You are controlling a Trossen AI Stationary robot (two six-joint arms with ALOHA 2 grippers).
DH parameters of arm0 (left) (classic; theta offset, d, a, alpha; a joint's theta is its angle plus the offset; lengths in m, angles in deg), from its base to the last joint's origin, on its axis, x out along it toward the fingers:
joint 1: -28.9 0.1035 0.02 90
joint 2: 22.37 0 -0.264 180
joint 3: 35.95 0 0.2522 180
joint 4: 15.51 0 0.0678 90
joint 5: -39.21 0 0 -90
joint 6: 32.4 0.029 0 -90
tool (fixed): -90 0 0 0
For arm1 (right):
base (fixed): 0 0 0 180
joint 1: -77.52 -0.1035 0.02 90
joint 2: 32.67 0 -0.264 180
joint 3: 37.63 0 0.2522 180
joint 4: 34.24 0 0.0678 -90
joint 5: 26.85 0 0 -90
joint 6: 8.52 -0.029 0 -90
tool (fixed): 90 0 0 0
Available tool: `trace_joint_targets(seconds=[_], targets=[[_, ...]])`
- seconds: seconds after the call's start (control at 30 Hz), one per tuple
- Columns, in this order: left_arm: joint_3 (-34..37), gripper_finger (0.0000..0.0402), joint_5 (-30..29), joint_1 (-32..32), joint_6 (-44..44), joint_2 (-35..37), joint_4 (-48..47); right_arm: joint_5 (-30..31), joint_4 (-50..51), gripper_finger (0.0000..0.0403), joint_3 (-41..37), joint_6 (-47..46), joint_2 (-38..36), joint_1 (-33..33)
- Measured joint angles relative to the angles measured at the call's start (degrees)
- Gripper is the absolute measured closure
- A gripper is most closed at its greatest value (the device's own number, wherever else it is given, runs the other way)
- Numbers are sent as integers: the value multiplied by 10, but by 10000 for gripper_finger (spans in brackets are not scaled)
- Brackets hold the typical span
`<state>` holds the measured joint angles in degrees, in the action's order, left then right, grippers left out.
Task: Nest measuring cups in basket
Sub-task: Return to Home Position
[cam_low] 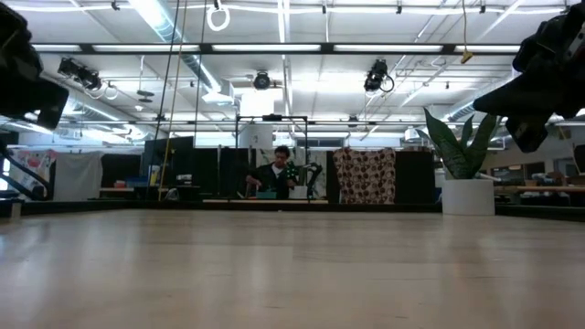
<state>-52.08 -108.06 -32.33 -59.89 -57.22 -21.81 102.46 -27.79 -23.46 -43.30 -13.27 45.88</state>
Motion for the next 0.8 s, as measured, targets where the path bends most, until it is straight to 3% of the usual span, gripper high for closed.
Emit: trace_joint_targets(seconds=[0.17,0.43,0.5,0.6,0.8], targets=[[0,389,-22,0,122,52,54,0,-10,394,0,3,0,0],[-2,389,-21,-1,225,187,37,0,-8,394,0,10,0,0],[-2,389,-21,-1,224,218,-8,0,-8,394,0,23,0,0],[-4,389,-21,-1,144,253,-109,0,-8,394,0,35,0,0],[-13,389,-22,-1,173,265,-122,0,-13,394,0,50,0,0]])
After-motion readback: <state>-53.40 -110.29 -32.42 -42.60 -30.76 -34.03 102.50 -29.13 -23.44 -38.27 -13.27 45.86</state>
